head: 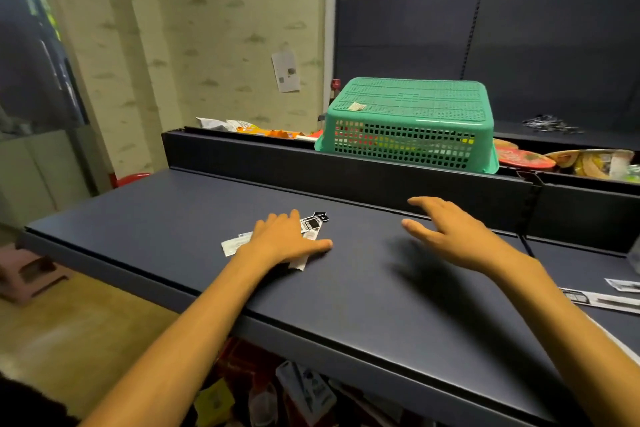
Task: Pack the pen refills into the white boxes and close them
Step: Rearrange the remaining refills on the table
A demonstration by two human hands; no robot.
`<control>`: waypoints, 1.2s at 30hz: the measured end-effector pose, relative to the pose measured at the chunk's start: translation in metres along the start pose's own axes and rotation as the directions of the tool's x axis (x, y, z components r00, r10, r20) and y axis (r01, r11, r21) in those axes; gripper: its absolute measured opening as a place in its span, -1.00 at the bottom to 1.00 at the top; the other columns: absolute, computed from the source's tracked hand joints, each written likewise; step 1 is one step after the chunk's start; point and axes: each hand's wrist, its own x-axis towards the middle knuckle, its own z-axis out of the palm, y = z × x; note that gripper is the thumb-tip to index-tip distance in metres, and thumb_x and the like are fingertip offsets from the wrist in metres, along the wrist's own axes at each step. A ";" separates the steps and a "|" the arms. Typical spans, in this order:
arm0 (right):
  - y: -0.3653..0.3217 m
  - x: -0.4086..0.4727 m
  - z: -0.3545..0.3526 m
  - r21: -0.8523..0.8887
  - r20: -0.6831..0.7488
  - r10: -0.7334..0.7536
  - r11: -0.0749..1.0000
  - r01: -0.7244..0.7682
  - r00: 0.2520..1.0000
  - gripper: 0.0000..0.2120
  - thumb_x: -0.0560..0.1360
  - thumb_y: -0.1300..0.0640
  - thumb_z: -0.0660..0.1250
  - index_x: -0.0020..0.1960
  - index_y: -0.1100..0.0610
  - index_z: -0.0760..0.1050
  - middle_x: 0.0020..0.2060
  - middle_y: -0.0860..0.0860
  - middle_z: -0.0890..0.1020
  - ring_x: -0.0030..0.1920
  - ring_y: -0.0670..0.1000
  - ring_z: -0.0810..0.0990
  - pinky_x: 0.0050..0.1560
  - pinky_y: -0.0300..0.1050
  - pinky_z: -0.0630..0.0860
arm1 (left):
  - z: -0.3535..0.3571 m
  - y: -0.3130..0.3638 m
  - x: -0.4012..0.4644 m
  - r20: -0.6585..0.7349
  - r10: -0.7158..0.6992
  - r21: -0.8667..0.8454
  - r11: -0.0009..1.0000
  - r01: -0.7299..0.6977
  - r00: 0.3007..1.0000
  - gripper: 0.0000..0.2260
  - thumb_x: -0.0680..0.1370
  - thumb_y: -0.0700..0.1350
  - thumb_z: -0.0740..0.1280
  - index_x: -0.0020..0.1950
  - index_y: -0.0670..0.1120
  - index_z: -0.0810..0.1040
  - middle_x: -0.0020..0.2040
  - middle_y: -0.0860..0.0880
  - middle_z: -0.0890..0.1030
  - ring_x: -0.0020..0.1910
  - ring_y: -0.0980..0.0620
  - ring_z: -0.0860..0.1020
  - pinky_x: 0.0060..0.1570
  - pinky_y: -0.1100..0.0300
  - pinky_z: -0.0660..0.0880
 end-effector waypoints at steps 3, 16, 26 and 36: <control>0.003 -0.009 -0.006 0.016 -0.027 -0.006 1.000 0.006 1.000 -0.43 0.59 -0.22 0.14 0.52 -0.01 0.19 0.49 -0.03 0.30 0.46 0.01 0.29 0.43 0.05 0.28 | -0.002 0.015 -0.004 -0.034 0.060 0.014 0.998 -0.060 0.998 -0.54 0.48 0.28 0.25 0.16 -0.06 0.43 0.14 -0.08 0.56 0.05 -0.10 0.48 -0.09 0.07 0.37; 0.000 -0.057 -0.003 0.057 -0.034 0.113 0.992 -0.111 0.993 -0.43 0.59 -0.20 0.18 0.51 0.02 0.21 0.48 0.01 0.32 0.45 0.03 0.33 0.43 0.02 0.30 | -0.011 0.006 -0.022 -0.001 0.323 0.007 0.946 -0.323 0.946 -0.82 0.56 -0.13 0.27 0.11 -0.12 0.58 0.02 -0.12 0.59 -0.03 -0.11 0.53 -0.16 0.15 0.38; 0.004 -0.110 0.001 -0.158 -0.052 0.229 0.959 -0.235 0.972 -0.45 0.61 -0.17 0.16 0.50 0.06 0.22 0.48 0.03 0.34 0.43 0.08 0.34 0.40 0.02 0.30 | 0.002 0.020 -0.028 -0.030 0.364 0.062 0.930 -0.362 0.931 -0.81 0.58 -0.20 0.16 0.16 -0.17 0.44 0.11 -0.19 0.52 0.06 -0.18 0.49 -0.10 0.10 0.38; 0.033 -0.146 -0.024 -0.285 -0.050 0.296 0.911 -0.298 0.954 -0.44 0.61 -0.17 0.16 0.51 0.05 0.19 0.46 0.06 0.35 0.39 0.12 0.37 0.35 0.07 0.33 | 0.017 0.060 -0.044 -0.120 0.413 0.183 0.903 -0.389 0.903 -0.80 0.56 -0.30 0.16 0.17 -0.19 0.35 0.12 -0.20 0.41 0.10 -0.19 0.41 0.05 0.03 0.40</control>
